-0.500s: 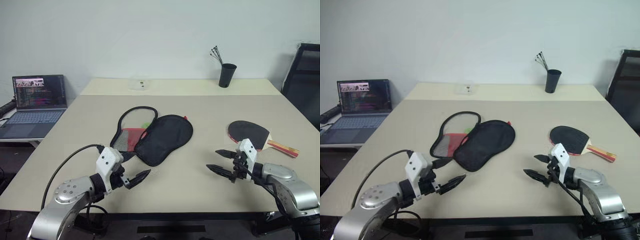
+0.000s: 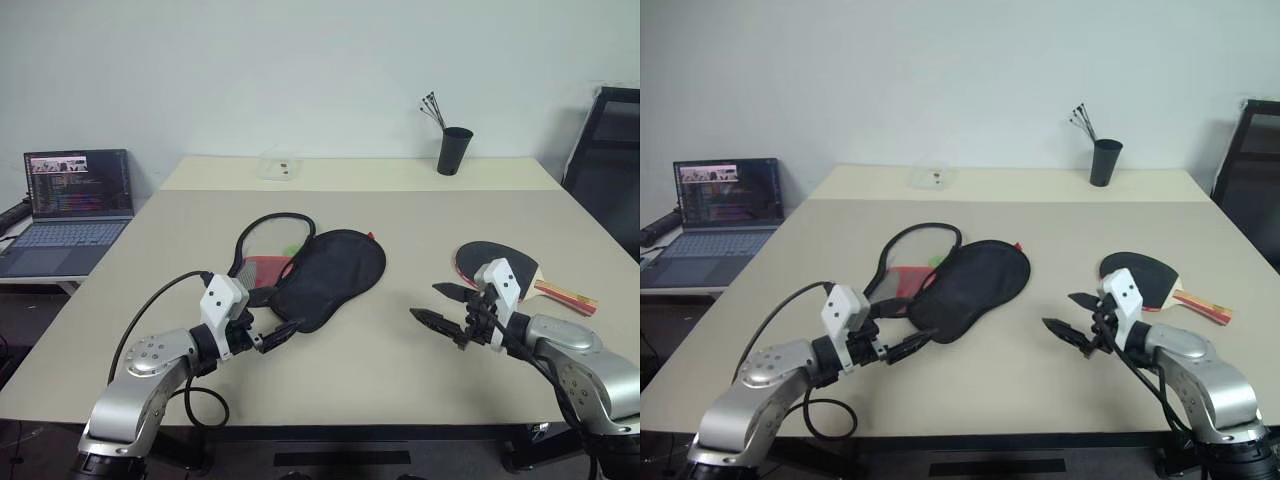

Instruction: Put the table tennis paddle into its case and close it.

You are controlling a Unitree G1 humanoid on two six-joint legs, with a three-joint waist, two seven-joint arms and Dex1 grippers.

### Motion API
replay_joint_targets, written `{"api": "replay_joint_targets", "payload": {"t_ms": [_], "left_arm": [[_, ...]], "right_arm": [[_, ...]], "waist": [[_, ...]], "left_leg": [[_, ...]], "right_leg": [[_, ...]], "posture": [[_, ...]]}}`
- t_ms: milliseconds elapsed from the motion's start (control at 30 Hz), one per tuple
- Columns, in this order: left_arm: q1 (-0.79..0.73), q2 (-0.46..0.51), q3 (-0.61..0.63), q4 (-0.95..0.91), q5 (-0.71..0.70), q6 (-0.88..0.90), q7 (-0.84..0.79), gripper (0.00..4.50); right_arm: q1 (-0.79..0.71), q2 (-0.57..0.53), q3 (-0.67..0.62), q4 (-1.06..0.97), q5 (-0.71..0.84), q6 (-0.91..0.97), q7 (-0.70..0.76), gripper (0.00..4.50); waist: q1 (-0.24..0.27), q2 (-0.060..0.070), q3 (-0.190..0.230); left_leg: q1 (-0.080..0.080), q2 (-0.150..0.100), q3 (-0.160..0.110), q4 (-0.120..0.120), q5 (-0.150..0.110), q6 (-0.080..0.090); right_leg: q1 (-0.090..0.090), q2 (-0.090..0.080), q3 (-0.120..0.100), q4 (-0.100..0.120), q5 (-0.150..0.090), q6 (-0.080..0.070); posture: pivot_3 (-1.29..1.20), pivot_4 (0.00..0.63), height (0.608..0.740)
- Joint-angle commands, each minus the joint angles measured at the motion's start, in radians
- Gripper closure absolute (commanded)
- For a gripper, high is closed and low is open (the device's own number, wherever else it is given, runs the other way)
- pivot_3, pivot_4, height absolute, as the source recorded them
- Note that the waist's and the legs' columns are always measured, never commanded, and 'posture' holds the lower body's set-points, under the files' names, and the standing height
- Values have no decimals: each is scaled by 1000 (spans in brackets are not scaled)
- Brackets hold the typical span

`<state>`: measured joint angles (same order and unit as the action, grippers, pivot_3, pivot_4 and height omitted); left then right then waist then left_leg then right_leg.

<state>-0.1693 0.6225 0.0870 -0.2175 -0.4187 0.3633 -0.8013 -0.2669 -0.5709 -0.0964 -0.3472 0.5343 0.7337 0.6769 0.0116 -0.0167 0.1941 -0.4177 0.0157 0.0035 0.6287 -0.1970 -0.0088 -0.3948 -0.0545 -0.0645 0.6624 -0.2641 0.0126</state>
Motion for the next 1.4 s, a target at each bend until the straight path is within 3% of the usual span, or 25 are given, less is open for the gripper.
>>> {"api": "replay_joint_targets", "payload": {"t_ms": [33, 233, 500, 1100, 1400], "left_arm": [[-20, 34, 52, 17, -12, -41, -41, 0], [-46, 73, 79, 79, -37, -51, -110, 0], [-109, 116, 8, 178, 29, -102, -202, 0], [-324, -19, -236, 435, 182, -184, -321, 0], [-335, -71, -270, 524, 219, -236, -365, 0]], "right_arm": [[-43, 48, 13, -42, 40, 71, -65, 187], [-104, 145, 81, -42, 40, 134, -136, 187], [-148, 176, 112, 7, 1, 62, -133, 187], [-41, 65, 42, -115, 72, 98, -89, 187], [-19, 49, 10, -165, 101, 85, -83, 187]], "waist": [[-2, 0, 0], [-6, 0, 0], [-5, -1, 0], [-5, -1, 0], [-5, -1, 0]], "left_leg": [[0, 0, 0, 0, 0, 0], [0, 1, 0, 0, 0, 0], [-1, -1, 1, -1, 0, 0], [-3, -1, 1, 0, 0, 0], [-3, -1, 1, 0, 0, 0]], "right_leg": [[0, 0, 0, 0, 0, 0], [-1, 1, 0, 1, 0, 0], [-1, 0, 0, -1, 0, 0], [-4, 1, 0, 1, 0, 0], [-4, 2, 0, 1, 0, 0]], "posture": [[0, 150, 740], [0, 150, 740], [0, 150, 740], [0, 150, 740], [0, 150, 740]]}}
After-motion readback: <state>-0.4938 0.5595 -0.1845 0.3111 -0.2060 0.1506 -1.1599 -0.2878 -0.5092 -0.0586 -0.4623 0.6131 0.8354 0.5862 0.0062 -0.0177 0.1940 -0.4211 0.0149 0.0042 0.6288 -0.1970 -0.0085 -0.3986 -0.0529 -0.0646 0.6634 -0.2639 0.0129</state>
